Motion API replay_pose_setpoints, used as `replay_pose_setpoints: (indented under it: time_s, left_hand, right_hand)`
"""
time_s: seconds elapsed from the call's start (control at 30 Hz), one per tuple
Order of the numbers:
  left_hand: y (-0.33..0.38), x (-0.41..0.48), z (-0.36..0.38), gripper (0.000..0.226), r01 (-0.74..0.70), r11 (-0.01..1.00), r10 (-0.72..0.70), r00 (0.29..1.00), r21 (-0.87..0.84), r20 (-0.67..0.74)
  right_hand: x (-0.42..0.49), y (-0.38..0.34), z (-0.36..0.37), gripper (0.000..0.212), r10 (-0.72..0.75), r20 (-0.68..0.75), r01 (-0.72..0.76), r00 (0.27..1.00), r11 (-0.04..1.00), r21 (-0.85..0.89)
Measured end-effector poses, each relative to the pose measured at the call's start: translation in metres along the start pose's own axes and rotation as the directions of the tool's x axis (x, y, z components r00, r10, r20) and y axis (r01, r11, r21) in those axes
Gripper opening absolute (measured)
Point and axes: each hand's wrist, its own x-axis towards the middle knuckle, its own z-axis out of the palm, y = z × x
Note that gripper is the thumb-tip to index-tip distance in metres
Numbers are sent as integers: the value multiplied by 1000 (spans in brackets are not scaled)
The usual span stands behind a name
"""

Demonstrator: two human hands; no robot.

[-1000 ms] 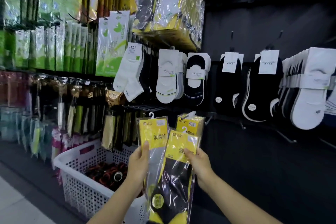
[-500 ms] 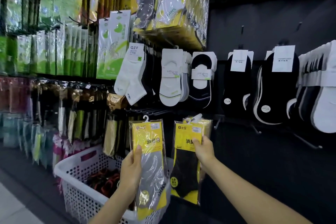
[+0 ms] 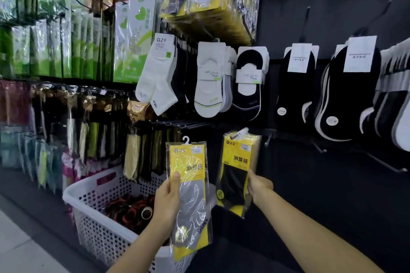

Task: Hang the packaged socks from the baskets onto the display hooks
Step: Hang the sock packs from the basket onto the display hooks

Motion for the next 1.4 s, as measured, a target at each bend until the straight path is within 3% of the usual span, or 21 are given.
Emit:
replay_pose_setpoints:
  time_s: [0.1, 0.17, 0.27, 0.37, 0.47, 0.53, 0.63, 0.83, 1.0, 1.13, 1.3, 1.4]
  left_hand:
    - [-2, -5, 3, 35, 5, 1000, -5, 999, -1, 37]
    - [-1, -12, 8, 33, 3, 1000, -2, 999, -12, 51]
    - [4, -23, 18, 22, -21, 999, 25, 995, -44, 93]
    - [11, -32, 29, 29, 3, 998, 7, 988, -64, 155]
    - [15, -38, 38, 38, 40, 997, -26, 982, -70, 189]
    - [16, -39, 43, 31, 11, 999, -2, 983, -48, 183]
    - [20, -41, 47, 34, 7, 1000, -1, 979, -26, 206]
    - [15, -33, 50, 47, -7, 1000, 4, 979, 14, 205]
    - [-4, -11, 51, 45, 8, 1000, -12, 980, 22, 198]
    - [-24, 12, 61, 47, 10, 999, -20, 975, 48, 223]
    - [-50, 23, 74, 53, 35, 997, -51, 959, 65, 279]
    - [-68, 11, 71, 43, 29, 998, -47, 941, 58, 336]
  right_hand:
    - [-16, 8, -12, 26, -33, 16, 34, 999, 997, -72]
    - [-40, 9, -18, 26, -73, 169, 84, 983, 995, -58]
    - [-79, 8, -26, 40, -109, 482, 127, 869, 992, -4]
    - [-103, 6, -32, 30, -176, 563, 245, 808, 968, -48]
    - [-113, 4, -41, 19, -259, 520, 337, 814, 940, -58]
    - [-112, 1, -46, 11, -323, 448, 375, 833, 927, -29]
    - [-106, -6, -49, 13, -380, 314, 401, 870, 916, -5]
    - [-85, -18, -30, 43, -334, 262, 366, 905, 927, -82]
    - [-63, -15, -7, 24, -265, 242, 292, 934, 953, -84]
    - [-39, -8, 3, 42, -150, 169, 154, 974, 988, -11]
    - [-14, 12, 5, 26, -51, 147, 46, 988, 998, 40]
    - [-13, 35, -11, 25, -46, 136, 49, 990, 999, -17]
